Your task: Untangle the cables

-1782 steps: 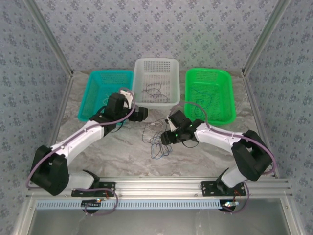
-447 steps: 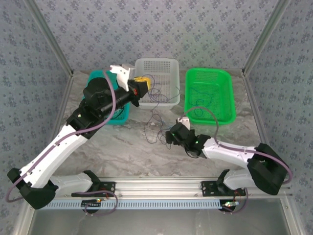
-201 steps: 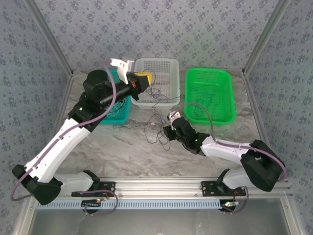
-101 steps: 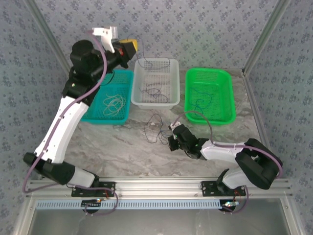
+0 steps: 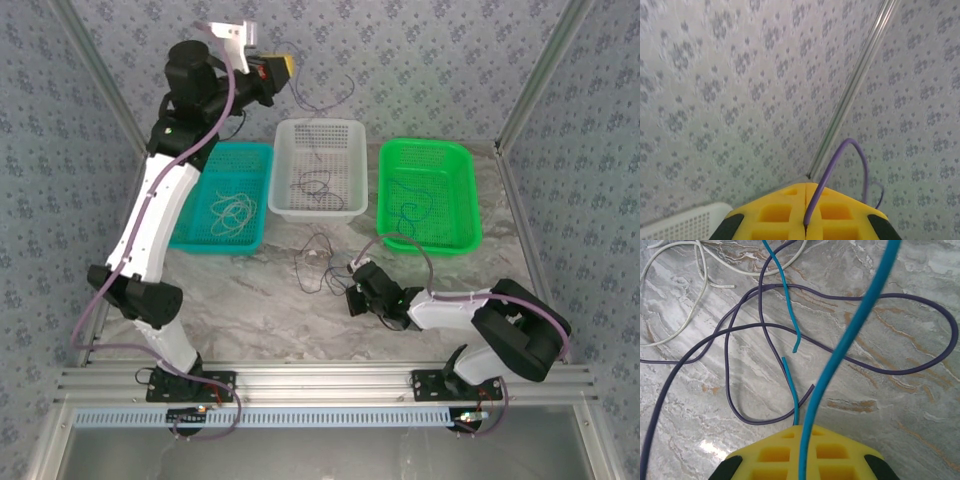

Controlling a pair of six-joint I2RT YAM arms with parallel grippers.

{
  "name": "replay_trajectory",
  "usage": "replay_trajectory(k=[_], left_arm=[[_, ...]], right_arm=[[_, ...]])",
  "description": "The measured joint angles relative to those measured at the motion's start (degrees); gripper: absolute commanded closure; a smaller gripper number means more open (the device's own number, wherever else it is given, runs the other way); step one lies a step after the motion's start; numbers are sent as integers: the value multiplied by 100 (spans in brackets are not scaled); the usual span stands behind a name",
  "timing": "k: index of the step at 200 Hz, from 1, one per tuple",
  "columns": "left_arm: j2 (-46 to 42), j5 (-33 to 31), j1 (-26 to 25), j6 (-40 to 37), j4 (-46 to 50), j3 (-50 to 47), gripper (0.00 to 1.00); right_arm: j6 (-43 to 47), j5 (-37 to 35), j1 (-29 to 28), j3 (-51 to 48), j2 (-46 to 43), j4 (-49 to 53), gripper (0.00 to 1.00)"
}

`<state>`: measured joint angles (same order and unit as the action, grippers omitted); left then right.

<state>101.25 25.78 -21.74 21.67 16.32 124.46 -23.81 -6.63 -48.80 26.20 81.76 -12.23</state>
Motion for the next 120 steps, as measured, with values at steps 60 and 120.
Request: replay_trajectory(k=[60,120], left_arm=[[883,81,179,203,13,-579,100],[1812,59,223,245,-20,-1180,95]], right_arm=[[-83,0,-50,55,-35,133,100],[-83,-2,-92,229,-76,411,100]])
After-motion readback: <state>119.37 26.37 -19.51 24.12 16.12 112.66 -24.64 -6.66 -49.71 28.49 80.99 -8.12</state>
